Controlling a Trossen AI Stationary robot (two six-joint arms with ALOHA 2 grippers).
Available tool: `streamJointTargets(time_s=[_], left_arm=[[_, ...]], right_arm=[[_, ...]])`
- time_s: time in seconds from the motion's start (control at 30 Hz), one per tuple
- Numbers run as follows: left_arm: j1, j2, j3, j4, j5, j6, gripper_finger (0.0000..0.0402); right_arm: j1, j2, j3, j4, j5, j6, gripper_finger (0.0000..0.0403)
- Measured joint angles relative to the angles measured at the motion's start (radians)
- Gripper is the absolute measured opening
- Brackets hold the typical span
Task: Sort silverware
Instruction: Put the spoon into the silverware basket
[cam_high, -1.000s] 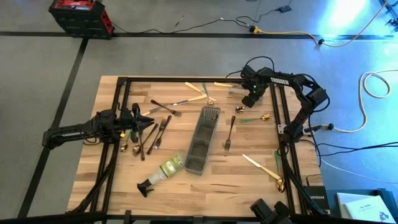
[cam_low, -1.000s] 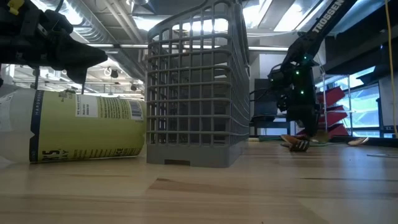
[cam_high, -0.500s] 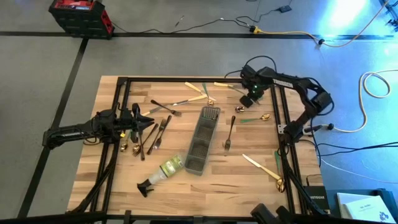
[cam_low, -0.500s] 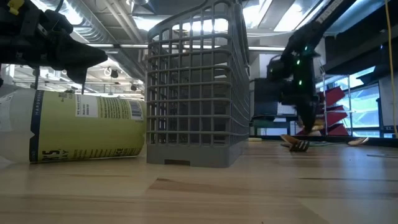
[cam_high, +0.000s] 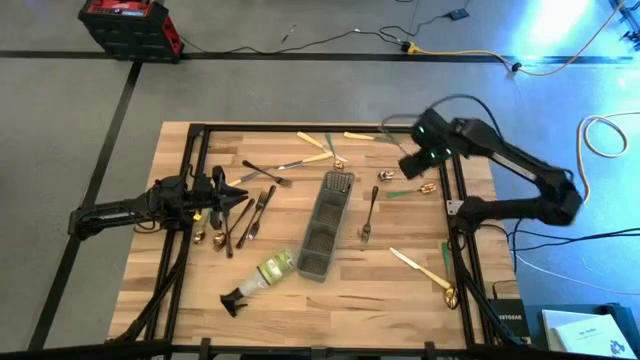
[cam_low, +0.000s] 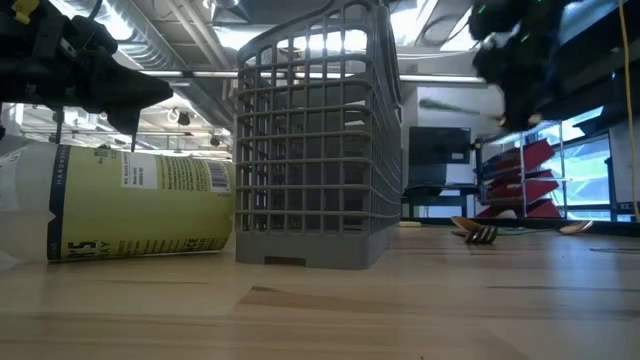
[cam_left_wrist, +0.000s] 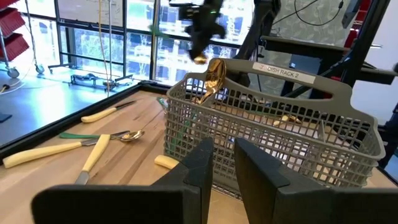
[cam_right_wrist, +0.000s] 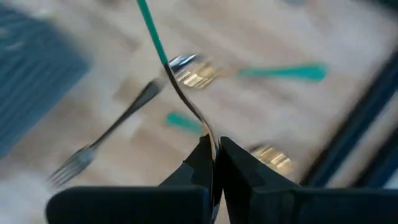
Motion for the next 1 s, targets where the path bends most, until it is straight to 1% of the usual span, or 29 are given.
streamJointTargets(time_s=[0.07, 0.1, 0.23, 0.3, 0.33, 0.37, 0.43, 0.5, 0.57, 0.67, 0.77, 0.87, 1.0], left_arm=[[0.000, 0.000, 0.000, 0.000, 0.000, 0.000, 0.0051], [0.000, 0.000, 0.000, 0.000, 0.000, 0.000, 0.0051], [0.000, 0.000, 0.000, 0.000, 0.000, 0.000, 0.0051], [0.000, 0.000, 0.000, 0.000, 0.000, 0.000, 0.0051], [0.000, 0.000, 0.000, 0.000, 0.000, 0.000, 0.0051], [0.000, 0.000, 0.000, 0.000, 0.000, -0.001, 0.0051], [0.000, 0.000, 0.000, 0.000, -0.001, 0.000, 0.0051], [0.000, 0.000, 0.000, 0.000, -0.001, 0.000, 0.0051], [0.000, 0.000, 0.000, -0.001, -0.003, 0.000, 0.0051], [0.000, 0.000, 0.000, -0.001, -0.003, 0.000, 0.0051], [0.000, 0.000, 0.000, -0.001, -0.003, 0.000, 0.0051], [0.000, 0.000, 0.000, -0.001, -0.003, 0.000, 0.0051], [0.000, 0.000, 0.000, -0.001, -0.004, 0.000, 0.0051]], right_arm=[[0.072, -0.093, -0.053, -0.005, -0.063, 0.083, 0.0000], [0.111, -0.143, -0.087, -0.012, -0.077, 0.135, 0.0000], [0.309, -0.344, -0.269, -0.049, -0.067, 0.405, 0.0000], [0.432, -0.440, -0.377, 0.029, -0.060, 0.550, 0.0000], [0.492, -0.480, -0.404, 0.085, -0.039, 0.613, 0.0000], [0.551, -0.516, -0.439, 0.178, -0.036, 0.678, 0.0000], [0.657, -0.554, -0.501, 0.284, -0.007, 0.740, 0.0000], [0.743, -0.551, -0.546, 0.344, 0.033, 0.781, 0.0000], [0.805, -0.527, -0.595, 0.420, 0.073, 0.834, 0.0000], [0.894, -0.461, -0.666, 0.621, 0.114, 0.893, 0.0000], [0.993, -0.351, -0.734, 0.828, 0.172, 0.957, 0.0000], [1.107, -0.217, -0.766, 1.003, 0.208, 1.030, 0.0000], [1.228, -0.059, -0.772, 1.165, 0.226, 1.137, 0.0000]])
